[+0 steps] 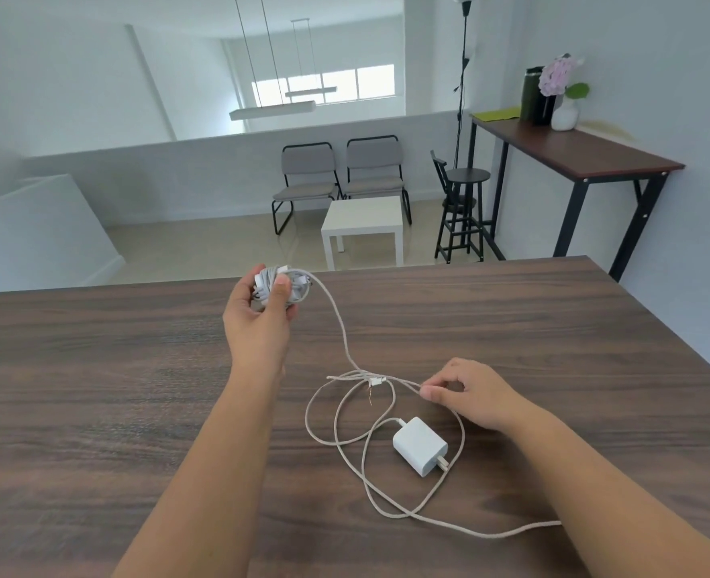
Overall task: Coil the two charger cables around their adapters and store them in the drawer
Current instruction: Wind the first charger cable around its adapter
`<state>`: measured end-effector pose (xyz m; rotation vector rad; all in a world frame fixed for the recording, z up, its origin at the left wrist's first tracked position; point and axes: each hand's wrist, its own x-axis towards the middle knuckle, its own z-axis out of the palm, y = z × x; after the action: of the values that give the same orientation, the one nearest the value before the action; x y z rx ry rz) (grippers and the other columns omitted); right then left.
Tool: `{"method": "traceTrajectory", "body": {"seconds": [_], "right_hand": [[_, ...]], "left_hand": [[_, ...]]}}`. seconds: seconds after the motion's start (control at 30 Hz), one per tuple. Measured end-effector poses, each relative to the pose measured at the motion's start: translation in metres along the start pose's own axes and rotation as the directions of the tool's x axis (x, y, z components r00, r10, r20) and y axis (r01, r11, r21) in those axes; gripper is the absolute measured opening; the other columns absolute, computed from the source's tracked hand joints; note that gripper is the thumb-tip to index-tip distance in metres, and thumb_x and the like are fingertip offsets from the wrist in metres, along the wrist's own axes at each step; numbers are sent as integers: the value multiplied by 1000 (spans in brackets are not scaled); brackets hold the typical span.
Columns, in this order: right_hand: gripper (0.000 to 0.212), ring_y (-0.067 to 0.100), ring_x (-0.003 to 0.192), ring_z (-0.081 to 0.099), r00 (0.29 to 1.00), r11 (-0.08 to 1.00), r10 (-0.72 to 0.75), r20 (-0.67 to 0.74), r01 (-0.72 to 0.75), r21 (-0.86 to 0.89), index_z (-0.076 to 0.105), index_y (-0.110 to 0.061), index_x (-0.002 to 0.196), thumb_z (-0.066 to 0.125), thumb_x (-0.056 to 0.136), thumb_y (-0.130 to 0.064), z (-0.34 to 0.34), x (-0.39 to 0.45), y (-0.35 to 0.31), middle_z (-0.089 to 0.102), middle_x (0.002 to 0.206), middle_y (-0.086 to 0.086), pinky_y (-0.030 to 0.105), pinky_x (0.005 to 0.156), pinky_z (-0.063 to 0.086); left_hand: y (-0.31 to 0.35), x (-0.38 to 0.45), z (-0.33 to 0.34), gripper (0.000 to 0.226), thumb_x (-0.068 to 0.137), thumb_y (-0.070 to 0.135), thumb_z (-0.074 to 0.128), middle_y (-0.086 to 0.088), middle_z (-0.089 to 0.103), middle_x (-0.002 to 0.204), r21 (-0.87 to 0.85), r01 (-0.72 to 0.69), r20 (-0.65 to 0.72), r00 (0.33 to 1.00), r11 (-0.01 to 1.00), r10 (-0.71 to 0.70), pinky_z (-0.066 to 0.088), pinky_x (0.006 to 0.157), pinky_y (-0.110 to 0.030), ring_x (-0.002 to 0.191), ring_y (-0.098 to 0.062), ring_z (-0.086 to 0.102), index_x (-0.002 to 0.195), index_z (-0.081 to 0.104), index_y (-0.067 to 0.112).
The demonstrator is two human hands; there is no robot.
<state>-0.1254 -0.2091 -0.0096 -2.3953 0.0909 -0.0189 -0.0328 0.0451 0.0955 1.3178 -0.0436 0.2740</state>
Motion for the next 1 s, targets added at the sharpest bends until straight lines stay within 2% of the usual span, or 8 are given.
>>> {"method": "traceTrajectory", "body": {"seconds": [0.17, 0.33, 0.43, 0.53, 0.67, 0.73, 0.83, 1.0], "right_hand": [[28, 13, 110, 34, 998, 981, 33, 54, -22, -194, 70, -44, 97, 69, 75, -60, 12, 2, -10, 50, 113, -18, 37, 103, 31], [8, 11, 104, 47, 991, 998, -53, -125, 58, 38, 69, -46, 75, 70, 82, -44, 15, 0, -18, 64, 96, -18, 34, 98, 38], [7, -1, 107, 48, 995, 993, -99, 8, 98, 71, 72, -51, 80, 73, 74, -50, 9, -12, -25, 67, 91, -21, 33, 103, 31], [5, -4, 101, 44, 988, 983, -87, 129, 106, -148, 70, -52, 77, 71, 79, -47, 9, -19, -31, 67, 83, -23, 31, 94, 20], [30, 16, 121, 34, 973, 841, 134, -189, -213, -497, 56, -53, 120, 52, 90, -47, 4, -17, -25, 55, 118, -19, 37, 93, 21], [51, 20, 132, 24, 945, 904, 142, -294, -245, -351, 37, -47, 140, 46, 91, -40, -2, -17, -30, 41, 143, -12, 42, 104, 20], [59, 9, 136, 28, 985, 980, 36, -171, -2, 197, 24, -44, 148, 45, 93, -46, -13, -21, -65, 38, 147, -16, 40, 110, 25], [21, 12, 78, 67, 989, 738, -50, -141, 131, 662, 66, -20, 114, 57, 94, -23, -14, -10, -99, 66, 70, 1, 30, 88, 47]], "left_hand": [[0, -10, 4, 39, 92, 17, 65, 8, 64, 106, 24, -19, 46, 999, 1000, 18, 58, 79, -24, 86, 1, 70, 130, 55, 15], [-7, -20, 6, 38, 92, 17, 65, 9, 67, 100, 48, 5, 75, 997, 999, -9, 58, 77, -23, 82, 2, 70, 129, 56, 16], [-10, -20, 6, 36, 90, 21, 68, 10, 69, 96, 102, 17, 70, 997, 995, -24, 58, 84, -32, 81, -1, 70, 125, 58, 19], [-11, -19, 9, 35, 89, 24, 70, 7, 69, 101, 118, 32, 63, 997, 993, -40, 57, 88, -38, 91, -9, 70, 122, 60, 20], [-7, -24, 14, 36, 90, 19, 68, 2, 67, 107, 36, 82, 79, 993, 996, -85, 57, 75, -24, 89, -7, 70, 125, 58, 17], [-7, -32, 18, 33, 90, 18, 68, 0, 67, 109, 10, 110, 112, 988, 994, -110, 56, 71, -20, 86, -5, 71, 122, 59, 17], [-9, -45, 27, 32, 90, 16, 67, 0, 67, 108, -13, 155, 185, 971, 988, -150, 55, 71, -21, 85, -5, 71, 121, 60, 18], [2, -55, 40, 33, 91, 14, 66, -6, 68, 112, -83, 164, 260, 956, 983, -138, 57, 75, -27, 91, -12, 71, 123, 59, 14]]}}
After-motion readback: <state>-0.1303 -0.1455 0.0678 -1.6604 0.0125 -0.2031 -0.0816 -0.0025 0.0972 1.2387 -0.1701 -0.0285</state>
